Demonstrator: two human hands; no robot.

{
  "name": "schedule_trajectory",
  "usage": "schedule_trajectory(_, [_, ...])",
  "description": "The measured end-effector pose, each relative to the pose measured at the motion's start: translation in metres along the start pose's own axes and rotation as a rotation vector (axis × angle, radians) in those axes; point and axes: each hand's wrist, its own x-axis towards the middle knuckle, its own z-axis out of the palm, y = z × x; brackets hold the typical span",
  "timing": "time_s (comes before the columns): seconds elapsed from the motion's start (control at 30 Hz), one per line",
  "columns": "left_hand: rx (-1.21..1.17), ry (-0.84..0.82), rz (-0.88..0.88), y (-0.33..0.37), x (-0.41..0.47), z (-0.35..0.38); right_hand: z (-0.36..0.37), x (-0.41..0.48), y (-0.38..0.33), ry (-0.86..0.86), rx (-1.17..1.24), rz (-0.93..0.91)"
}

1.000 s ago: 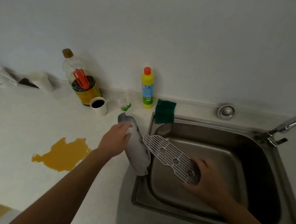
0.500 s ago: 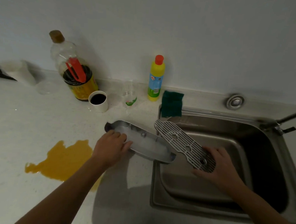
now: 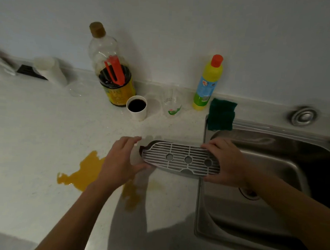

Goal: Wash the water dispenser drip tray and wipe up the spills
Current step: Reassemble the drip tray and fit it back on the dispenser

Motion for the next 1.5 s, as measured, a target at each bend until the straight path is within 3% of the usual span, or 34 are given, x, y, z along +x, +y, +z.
schedule_trajectory(0.1, [0.042,-0.159,0.058,-0.011,0.010,0.002,0.010,0.012,-0.007,-0.003,0.019,-0.027])
schedule_trajectory(0.3, [0.042,-0.134,0.101,-0.022,0.023,0.009,0.020,0.003,-0.003,-0.023,0.114,0.041])
schedule_trajectory(0.67, [-0.021,-0.182,0.065,-0.014,0.024,0.001,0.033,-0.011,-0.009,-0.063,0.075,0.065])
schedule_trajectory(0.73, [-0.101,-0.153,-0.007,-0.013,0.024,-0.001,0.030,-0.018,-0.008,-0.005,0.200,0.182])
schedule_trajectory(0.83, [-0.139,-0.031,-0.080,-0.007,0.022,0.003,0.023,-0.035,-0.007,0.231,0.315,0.366])
schedule_trajectory(0.93, [-0.177,-0.055,-0.094,-0.001,0.019,0.008,0.019,-0.049,-0.016,0.334,0.089,0.227])
schedule_trajectory(1.1, [-0.118,-0.148,-0.033,-0.005,0.016,0.011,0.019,-0.012,-0.060,0.144,0.092,0.039])
schedule_trajectory(1.3, [-0.078,-0.098,-0.044,-0.004,0.020,0.015,0.038,0.022,-0.074,-0.008,-0.110,0.149])
schedule_trajectory(1.5, [-0.085,-0.110,-0.061,-0.001,0.022,0.014,0.038,0.028,-0.073,-0.054,-0.043,0.119])
